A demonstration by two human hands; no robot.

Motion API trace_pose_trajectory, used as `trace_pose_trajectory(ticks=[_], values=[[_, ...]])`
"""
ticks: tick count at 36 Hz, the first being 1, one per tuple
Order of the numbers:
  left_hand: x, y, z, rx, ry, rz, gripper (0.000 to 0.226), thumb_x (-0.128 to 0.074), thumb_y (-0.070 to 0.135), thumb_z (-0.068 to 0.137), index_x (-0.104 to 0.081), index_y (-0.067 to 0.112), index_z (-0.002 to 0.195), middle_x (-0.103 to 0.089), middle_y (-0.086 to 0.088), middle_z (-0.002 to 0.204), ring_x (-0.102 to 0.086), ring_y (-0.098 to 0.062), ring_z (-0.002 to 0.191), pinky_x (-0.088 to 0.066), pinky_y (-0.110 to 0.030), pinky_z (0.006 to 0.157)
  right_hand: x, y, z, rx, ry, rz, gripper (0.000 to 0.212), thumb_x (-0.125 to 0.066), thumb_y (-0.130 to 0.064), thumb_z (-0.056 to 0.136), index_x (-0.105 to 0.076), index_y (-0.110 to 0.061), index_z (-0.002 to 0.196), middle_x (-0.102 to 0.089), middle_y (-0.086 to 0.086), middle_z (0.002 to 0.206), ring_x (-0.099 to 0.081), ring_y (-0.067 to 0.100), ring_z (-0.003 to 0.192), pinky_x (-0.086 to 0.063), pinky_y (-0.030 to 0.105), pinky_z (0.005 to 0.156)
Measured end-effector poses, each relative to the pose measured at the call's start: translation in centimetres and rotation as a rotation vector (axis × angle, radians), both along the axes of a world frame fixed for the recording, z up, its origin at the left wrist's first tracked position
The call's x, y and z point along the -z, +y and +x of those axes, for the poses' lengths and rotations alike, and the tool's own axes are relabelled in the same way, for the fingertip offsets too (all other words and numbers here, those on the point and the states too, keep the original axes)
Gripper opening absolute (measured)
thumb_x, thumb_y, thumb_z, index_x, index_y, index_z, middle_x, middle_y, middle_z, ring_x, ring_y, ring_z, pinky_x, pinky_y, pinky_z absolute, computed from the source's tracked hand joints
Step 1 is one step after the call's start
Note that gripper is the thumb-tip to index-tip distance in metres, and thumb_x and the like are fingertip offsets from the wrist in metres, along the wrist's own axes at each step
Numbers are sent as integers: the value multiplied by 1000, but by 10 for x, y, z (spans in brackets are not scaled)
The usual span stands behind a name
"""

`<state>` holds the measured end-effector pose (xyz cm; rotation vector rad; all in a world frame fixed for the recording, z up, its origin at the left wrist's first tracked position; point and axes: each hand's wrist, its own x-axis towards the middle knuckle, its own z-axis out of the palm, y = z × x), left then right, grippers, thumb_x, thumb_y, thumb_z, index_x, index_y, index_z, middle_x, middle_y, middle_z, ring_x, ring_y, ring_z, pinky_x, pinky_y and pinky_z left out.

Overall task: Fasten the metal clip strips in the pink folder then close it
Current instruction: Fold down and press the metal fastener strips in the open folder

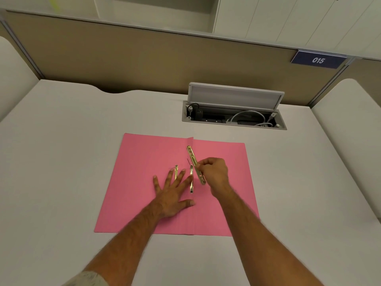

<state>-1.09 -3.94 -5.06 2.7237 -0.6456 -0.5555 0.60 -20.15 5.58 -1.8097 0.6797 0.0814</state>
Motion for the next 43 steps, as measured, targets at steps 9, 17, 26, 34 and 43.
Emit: trace_pose_trajectory(ticks=[9,17,26,34,43], values=[[2,-1,1,1,0,15,91,-27,89,81,25,55,146,33,15,160,38,-25,146,34,-67,96,-2,8,-2,-53,50,-18,27,-67,3,82,-74,-17,66,-74,2,76,-69,16,71,-49,22,52],[-2,-2,0,2,7,21,92,-30,86,83,18,50,152,31,14,162,36,-25,147,32,-68,98,-1,9,0,-38,57,-46,30,-68,2,80,-72,-20,60,-73,1,72,-69,14,65,-48,20,47],[-3,-1,-1,1,10,9,91,-29,87,82,25,52,146,30,14,163,36,-25,147,33,-67,97,1,7,1,-44,97,-35,18,-68,4,78,-76,-10,71,-73,3,72,-67,13,64,-48,20,47],[-1,0,0,-5,16,-10,87,-28,88,81,27,57,141,32,15,160,37,-24,146,33,-68,97,8,4,1,-10,128,51,7,-70,3,79,-76,-1,78,-75,16,83,-67,22,66,-53,29,52],[-3,3,-3,-17,15,-86,83,-23,89,80,8,59,150,24,16,162,33,-23,149,31,-69,102,12,0,-5,27,210,221,12,-70,0,80,-73,6,90,-76,22,85,-68,28,66,-49,30,59]])
